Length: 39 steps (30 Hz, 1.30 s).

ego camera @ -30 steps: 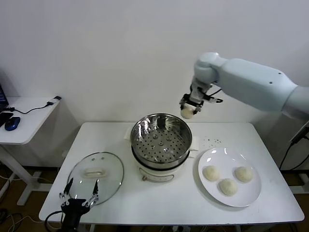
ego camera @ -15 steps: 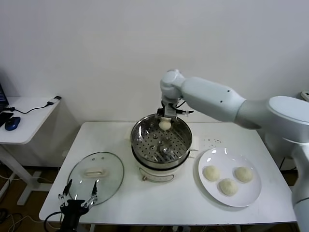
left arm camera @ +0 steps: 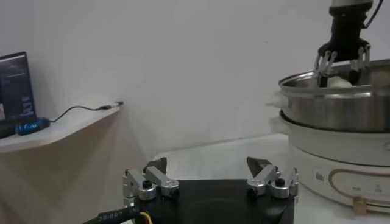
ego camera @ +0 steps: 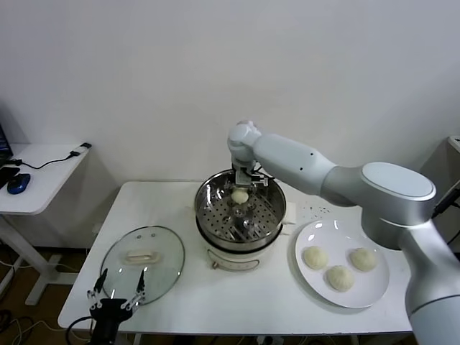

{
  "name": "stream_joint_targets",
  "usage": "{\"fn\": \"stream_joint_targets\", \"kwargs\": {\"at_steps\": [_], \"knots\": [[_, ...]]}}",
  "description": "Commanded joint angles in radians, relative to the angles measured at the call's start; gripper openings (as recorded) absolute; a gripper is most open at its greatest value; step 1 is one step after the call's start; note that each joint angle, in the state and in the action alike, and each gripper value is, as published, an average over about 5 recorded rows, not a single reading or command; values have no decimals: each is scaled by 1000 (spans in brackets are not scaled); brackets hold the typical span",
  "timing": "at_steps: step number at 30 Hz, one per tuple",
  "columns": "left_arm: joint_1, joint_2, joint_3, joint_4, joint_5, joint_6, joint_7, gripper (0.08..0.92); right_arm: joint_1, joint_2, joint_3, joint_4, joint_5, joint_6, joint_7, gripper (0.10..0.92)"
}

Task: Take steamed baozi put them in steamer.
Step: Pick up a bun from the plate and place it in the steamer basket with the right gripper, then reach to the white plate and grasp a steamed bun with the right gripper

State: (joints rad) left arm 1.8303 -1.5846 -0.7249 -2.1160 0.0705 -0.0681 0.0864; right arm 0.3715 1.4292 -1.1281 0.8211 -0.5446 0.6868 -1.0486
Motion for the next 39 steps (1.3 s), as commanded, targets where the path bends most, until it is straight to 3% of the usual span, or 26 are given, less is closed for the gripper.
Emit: {"fn": "stream_joint_targets", "kwargs": {"at_steps": [1, 7, 11, 18, 23, 26, 29, 39], "knots": [[0, 0, 2, -2, 1, 1, -1, 823, -8, 14, 13, -14, -7, 9, 8, 741], [-5, -3, 11, -7, 7, 4, -12, 823, 72, -68, 7, 90, 123, 3, -12, 820], [-4, 1, 10, -11, 10, 5, -11, 823, 204, -199, -84, 226, 336, -79, -38, 823], [-22, 0, 16, -23, 12, 17, -14, 823, 492, -450, -424, 362, 900, -464, 64, 823], [-28, 1, 16, -28, 11, 19, -13, 823, 579, -636, -551, 506, 1159, -804, 158, 823], [-26, 2, 12, -30, 8, 16, -11, 823, 573, -753, -562, 585, 1218, -975, 196, 823], [-21, 3, 11, -32, 6, 13, -10, 823, 550, -841, -569, 627, 1243, -1052, 186, 823], [-10, 10, 10, -27, 8, 6, -7, 823, 399, -926, -568, 647, 1089, -1022, 40, 823]]}}
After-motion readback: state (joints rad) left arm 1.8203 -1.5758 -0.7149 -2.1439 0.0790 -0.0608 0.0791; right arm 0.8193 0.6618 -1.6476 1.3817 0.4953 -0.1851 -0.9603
